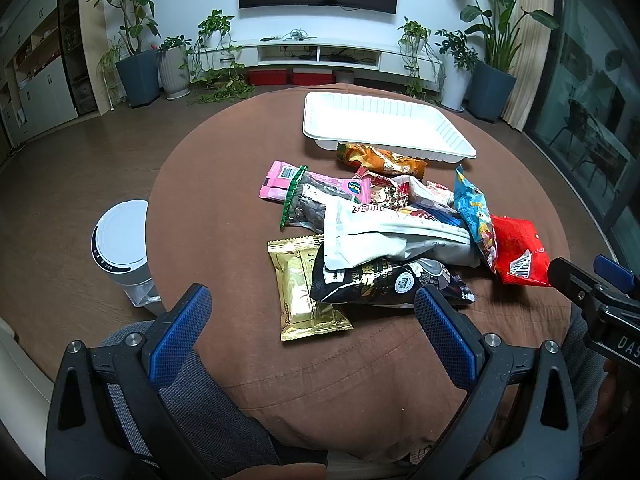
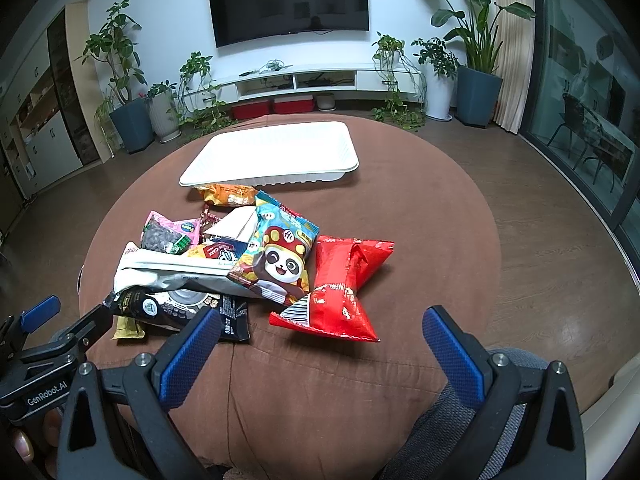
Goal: Organize snacks
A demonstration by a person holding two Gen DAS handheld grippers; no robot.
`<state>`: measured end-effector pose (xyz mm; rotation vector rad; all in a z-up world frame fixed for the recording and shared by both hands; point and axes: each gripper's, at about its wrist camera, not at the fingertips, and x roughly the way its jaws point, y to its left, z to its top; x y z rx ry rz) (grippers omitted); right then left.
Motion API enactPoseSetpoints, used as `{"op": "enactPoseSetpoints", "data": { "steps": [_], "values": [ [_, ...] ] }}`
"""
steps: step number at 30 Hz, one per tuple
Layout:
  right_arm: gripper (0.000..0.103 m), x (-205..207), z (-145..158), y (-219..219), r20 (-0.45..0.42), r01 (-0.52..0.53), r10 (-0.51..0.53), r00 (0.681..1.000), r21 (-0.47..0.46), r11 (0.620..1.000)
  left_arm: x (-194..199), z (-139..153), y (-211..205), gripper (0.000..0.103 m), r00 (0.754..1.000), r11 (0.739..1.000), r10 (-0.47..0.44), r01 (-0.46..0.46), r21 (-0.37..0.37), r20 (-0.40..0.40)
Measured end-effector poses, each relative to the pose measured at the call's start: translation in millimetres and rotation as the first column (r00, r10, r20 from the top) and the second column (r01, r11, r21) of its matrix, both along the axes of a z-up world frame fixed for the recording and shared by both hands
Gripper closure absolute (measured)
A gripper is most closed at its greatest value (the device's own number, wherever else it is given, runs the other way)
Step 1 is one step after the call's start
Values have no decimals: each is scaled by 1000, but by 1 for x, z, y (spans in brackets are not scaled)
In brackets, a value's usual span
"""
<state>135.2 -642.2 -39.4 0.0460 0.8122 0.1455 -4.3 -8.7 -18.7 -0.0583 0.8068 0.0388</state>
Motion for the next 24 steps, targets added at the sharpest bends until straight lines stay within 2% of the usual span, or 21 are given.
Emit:
{"op": "enactPoseSetpoints", "data": {
  "steps": [24],
  "values": [
    [0, -1, 3, 1, -4, -1, 1, 1000, -2, 1000, -1, -2, -4, 0, 1000, 1000, -2, 2, -3, -5]
  ]
}}
